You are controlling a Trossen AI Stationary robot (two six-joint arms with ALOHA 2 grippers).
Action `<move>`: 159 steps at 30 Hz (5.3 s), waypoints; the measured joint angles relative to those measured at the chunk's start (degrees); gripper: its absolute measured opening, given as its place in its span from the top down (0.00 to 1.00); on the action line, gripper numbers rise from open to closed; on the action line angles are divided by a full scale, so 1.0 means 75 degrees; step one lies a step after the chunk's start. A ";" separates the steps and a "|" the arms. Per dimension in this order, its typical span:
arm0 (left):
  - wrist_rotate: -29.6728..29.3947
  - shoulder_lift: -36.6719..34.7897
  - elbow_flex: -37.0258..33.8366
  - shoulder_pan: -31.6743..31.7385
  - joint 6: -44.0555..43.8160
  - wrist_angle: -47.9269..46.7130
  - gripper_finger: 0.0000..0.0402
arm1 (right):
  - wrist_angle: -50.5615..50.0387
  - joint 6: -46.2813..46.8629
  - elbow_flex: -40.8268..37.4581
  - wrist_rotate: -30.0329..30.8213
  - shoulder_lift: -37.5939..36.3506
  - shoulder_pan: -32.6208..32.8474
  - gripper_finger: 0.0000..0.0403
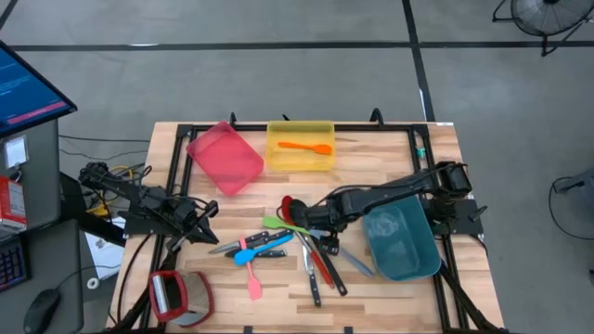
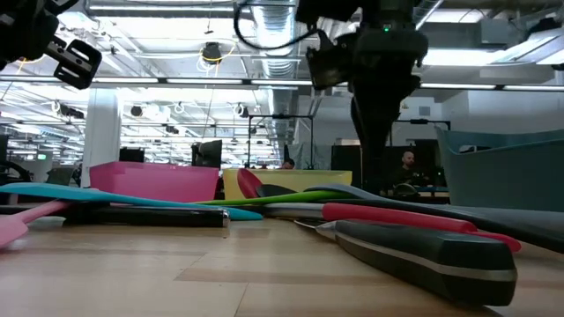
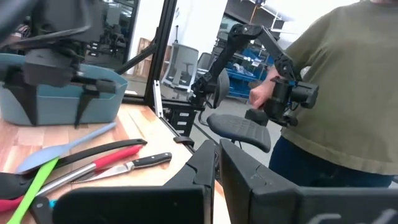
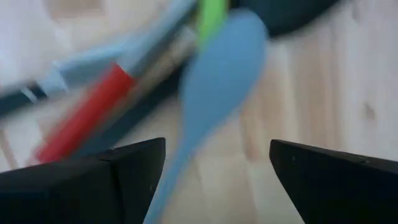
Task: Pick & Place Kitchen Items
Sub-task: Put the light blue serving spoon into the dark blue bin
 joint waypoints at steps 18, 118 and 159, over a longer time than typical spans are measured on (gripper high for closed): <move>-0.0005 0.0591 0.0000 -0.0001 0.0000 0.0138 0.98 | 0.2307 0.1433 -0.2473 0.0317 -0.0449 0.0364 0.29; -0.0013 0.0818 0.0000 -0.0001 0.0000 0.0433 0.98 | -0.0711 0.6566 -0.4168 -0.0780 -0.4704 0.0451 0.89; -0.0010 0.0818 0.0000 0.0000 0.0000 0.0627 0.98 | 0.0548 0.6044 -0.5268 -0.0101 -0.4707 0.0127 0.88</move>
